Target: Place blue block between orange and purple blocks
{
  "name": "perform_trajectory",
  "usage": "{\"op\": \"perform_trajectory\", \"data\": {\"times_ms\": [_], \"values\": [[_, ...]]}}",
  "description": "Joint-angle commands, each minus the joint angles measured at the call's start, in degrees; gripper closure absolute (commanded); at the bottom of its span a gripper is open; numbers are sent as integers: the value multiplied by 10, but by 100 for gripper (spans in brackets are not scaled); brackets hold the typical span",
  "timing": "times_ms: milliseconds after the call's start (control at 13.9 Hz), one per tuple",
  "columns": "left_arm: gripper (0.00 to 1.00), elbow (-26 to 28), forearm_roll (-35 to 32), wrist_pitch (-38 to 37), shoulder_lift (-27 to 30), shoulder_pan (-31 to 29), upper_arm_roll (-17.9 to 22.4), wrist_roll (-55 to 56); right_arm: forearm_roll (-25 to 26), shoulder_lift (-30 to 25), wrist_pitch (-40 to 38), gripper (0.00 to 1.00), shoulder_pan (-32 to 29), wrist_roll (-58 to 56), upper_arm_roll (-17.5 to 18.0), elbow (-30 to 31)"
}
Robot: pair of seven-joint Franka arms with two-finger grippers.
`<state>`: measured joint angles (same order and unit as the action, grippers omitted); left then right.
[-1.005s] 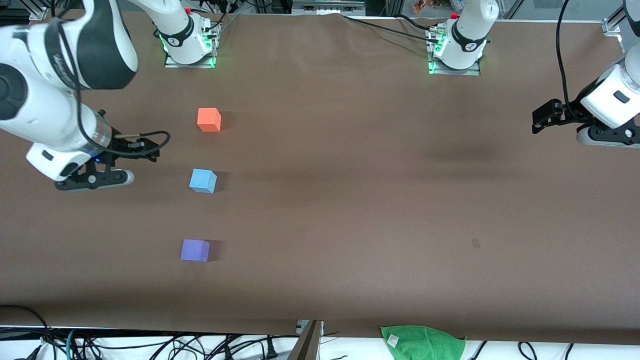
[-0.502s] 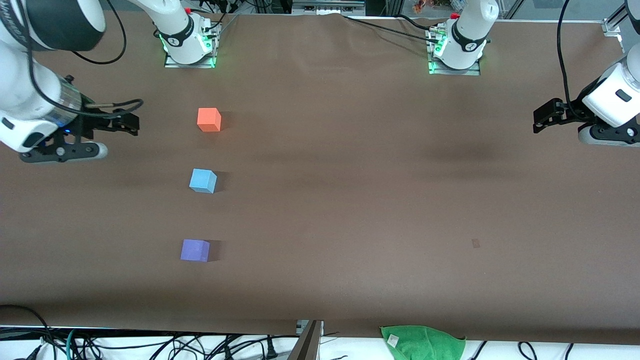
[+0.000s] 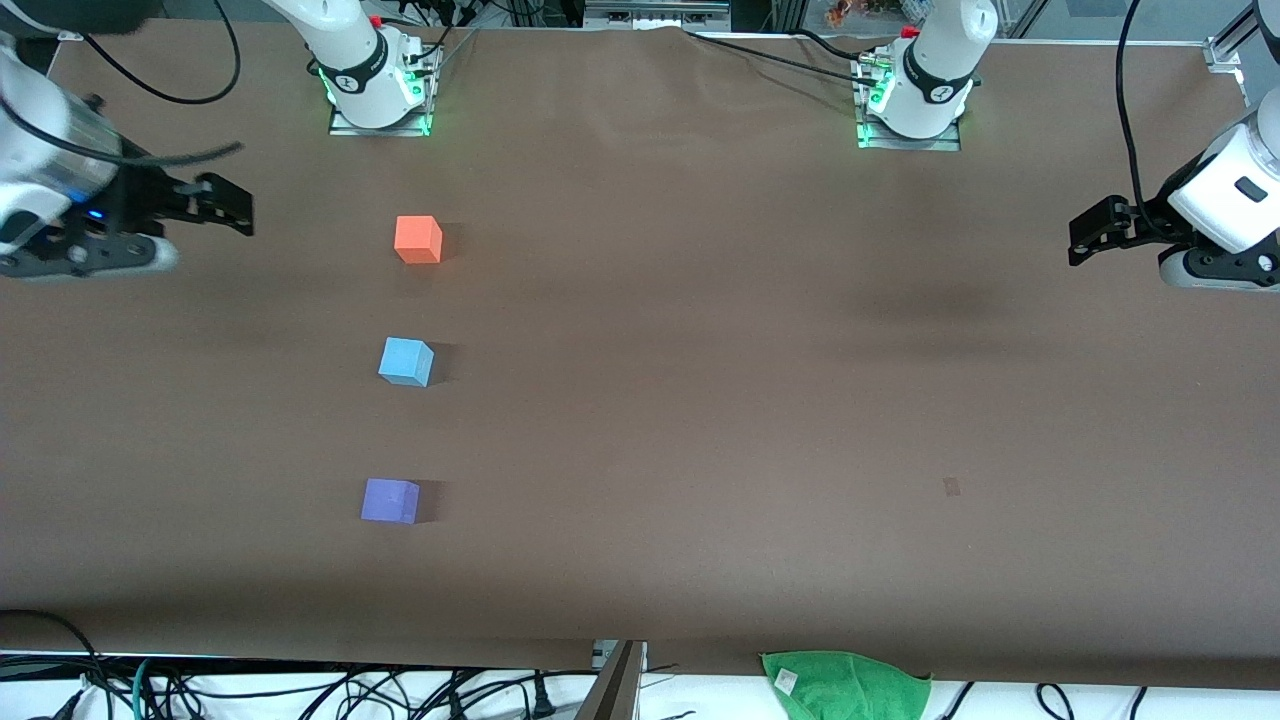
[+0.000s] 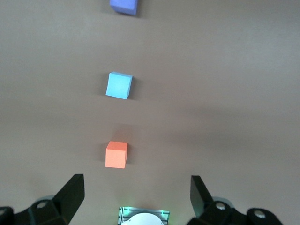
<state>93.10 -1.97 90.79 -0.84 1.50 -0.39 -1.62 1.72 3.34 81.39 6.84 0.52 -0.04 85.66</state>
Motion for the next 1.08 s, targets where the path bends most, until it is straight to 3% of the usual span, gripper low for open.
{"op": "perform_trajectory", "data": {"times_ms": [0, 1005], "values": [[0, 4, 8, -1, 10, -4, -3, -8, -8, -44, -6, 0, -25, -4, 25, 31], [0, 4, 9, -1, 10, -4, -2, -8, -4, -24, -5, 0, -31, 1, 28, 20]]}}
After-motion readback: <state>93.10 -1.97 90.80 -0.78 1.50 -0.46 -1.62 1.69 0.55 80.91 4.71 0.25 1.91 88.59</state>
